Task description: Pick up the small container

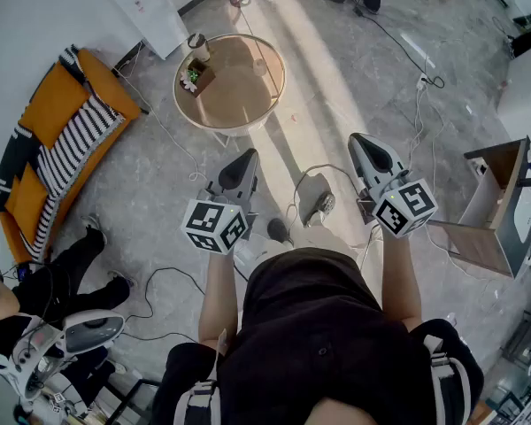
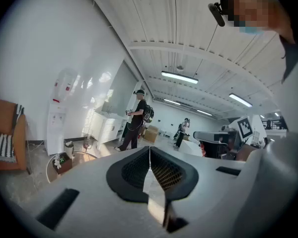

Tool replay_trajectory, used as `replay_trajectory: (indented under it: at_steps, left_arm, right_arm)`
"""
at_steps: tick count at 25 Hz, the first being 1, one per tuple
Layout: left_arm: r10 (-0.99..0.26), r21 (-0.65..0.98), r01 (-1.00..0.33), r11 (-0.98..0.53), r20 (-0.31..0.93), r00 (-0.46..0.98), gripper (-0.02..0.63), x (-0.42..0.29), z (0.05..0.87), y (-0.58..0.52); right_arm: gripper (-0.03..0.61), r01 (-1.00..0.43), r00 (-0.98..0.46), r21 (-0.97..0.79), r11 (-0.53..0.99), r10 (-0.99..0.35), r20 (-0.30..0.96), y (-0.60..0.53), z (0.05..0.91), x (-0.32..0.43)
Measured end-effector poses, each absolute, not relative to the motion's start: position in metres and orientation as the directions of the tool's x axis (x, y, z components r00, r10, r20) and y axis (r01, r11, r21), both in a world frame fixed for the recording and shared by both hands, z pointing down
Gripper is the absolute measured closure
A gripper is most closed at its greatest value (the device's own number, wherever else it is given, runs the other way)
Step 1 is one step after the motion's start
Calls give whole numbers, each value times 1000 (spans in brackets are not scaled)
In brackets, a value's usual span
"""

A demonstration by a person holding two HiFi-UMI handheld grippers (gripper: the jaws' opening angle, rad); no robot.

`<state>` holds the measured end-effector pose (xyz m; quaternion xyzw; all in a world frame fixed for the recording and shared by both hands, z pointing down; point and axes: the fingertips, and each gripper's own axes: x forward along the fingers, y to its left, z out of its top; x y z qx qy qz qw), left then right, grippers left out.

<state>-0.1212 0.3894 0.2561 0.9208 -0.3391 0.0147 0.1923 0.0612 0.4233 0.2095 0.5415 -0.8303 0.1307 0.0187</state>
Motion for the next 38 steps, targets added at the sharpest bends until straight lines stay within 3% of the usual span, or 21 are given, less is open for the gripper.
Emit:
replay_trajectory:
  at_steps: [16, 23, 38]
  left_arm:
    - [-613, 359, -628, -691, 170, 771, 595, -106, 258, 390]
    - [-576, 343, -610, -714, 207, 791, 595, -92, 264, 384]
    - [-678, 309, -737, -602, 290, 675, 595, -24, 264, 260]
  right_arm:
    - [575, -880, -451, -239, 411, -881, 144, 421, 205, 59]
    - [575, -891, -440, -220, 398, -878, 192, 410, 216, 62]
    - [575, -853, -521, -164, 495, -809, 273, 275, 238, 134]
